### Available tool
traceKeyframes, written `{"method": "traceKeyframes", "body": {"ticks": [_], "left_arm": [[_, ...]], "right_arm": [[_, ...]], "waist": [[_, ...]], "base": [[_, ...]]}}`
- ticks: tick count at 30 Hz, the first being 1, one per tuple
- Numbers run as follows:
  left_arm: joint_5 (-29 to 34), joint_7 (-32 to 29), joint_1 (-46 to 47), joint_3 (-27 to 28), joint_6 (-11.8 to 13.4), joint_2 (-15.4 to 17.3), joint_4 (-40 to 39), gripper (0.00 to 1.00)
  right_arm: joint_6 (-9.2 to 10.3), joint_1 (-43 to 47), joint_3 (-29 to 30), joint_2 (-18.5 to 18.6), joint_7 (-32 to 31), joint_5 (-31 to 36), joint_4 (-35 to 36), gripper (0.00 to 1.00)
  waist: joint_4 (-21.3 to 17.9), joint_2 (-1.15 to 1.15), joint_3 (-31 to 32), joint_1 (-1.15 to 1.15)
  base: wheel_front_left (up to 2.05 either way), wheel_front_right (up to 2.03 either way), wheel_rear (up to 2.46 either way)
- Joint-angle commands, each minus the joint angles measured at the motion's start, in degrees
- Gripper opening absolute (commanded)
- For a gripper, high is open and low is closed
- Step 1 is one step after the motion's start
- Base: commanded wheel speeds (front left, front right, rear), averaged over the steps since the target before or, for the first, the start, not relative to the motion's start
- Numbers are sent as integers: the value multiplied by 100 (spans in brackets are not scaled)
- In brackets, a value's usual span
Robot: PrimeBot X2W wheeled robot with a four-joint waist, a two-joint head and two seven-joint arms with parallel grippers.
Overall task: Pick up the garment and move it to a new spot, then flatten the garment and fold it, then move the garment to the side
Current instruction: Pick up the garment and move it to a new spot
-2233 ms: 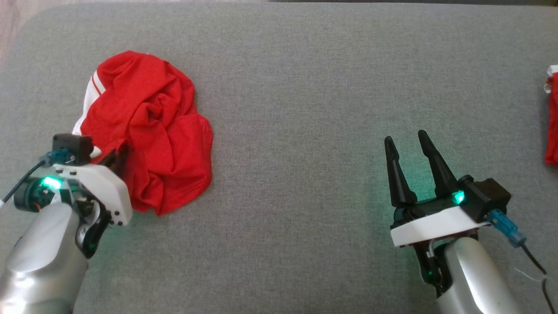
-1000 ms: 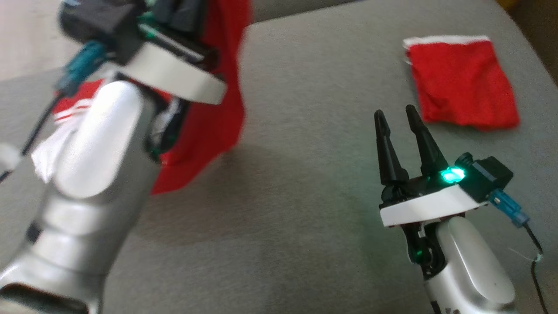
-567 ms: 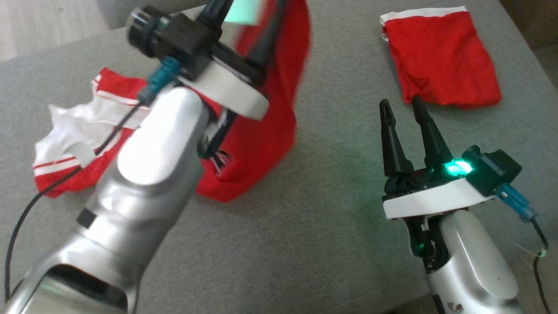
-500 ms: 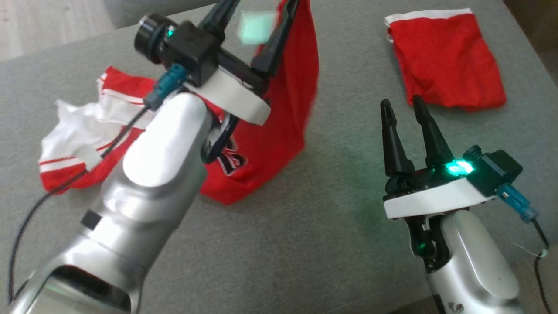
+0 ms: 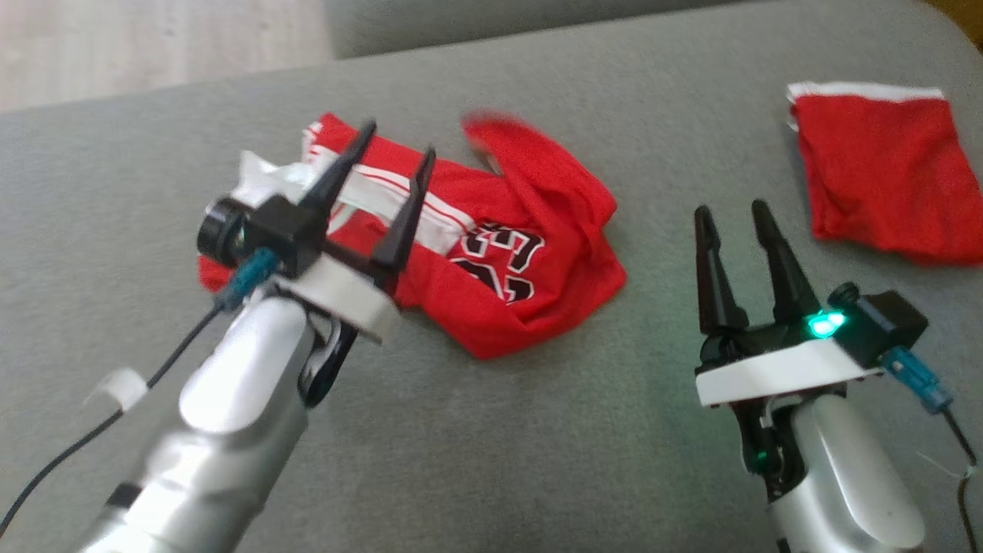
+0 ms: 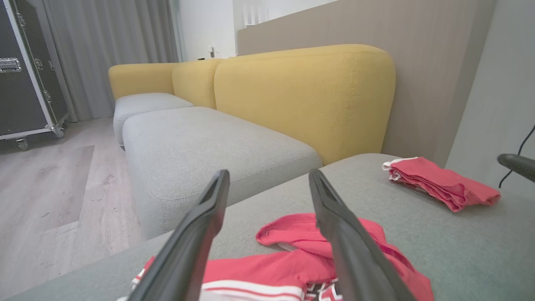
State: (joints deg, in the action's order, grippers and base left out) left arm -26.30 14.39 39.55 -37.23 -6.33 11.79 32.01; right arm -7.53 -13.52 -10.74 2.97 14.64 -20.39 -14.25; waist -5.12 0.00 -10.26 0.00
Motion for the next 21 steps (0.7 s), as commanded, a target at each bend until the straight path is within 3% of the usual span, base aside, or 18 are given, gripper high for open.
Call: {"method": "traceKeyframes", "body": {"ticks": [1,4,11,16,21], "left_arm": [[-46,47,112,109,-47,245,-263,100],[-178,51,-135,283,9,485,-457,100],[-601,59,-1578,1375,556,854,-1587,100],[-596,60,-2934,2134,802,609,-2420,100],[-262,60,-3715,2573,709,78,-2884,100]], "right_arm": [[4,-55,-145,-9,36,46,149,100],[4,-35,-148,-9,36,14,156,100],[4,187,-96,-9,36,42,107,100],[4,384,-42,-9,36,119,-61,100],[4,409,-45,-9,36,188,-131,100]], "waist": [[277,0,262,0],[400,0,390,0],[625,0,628,0],[754,0,732,0],[784,0,722,0]], "base": [[0,0,0],[0,0,0],[0,0,0],[0,0,0],[0,0,0]]}}
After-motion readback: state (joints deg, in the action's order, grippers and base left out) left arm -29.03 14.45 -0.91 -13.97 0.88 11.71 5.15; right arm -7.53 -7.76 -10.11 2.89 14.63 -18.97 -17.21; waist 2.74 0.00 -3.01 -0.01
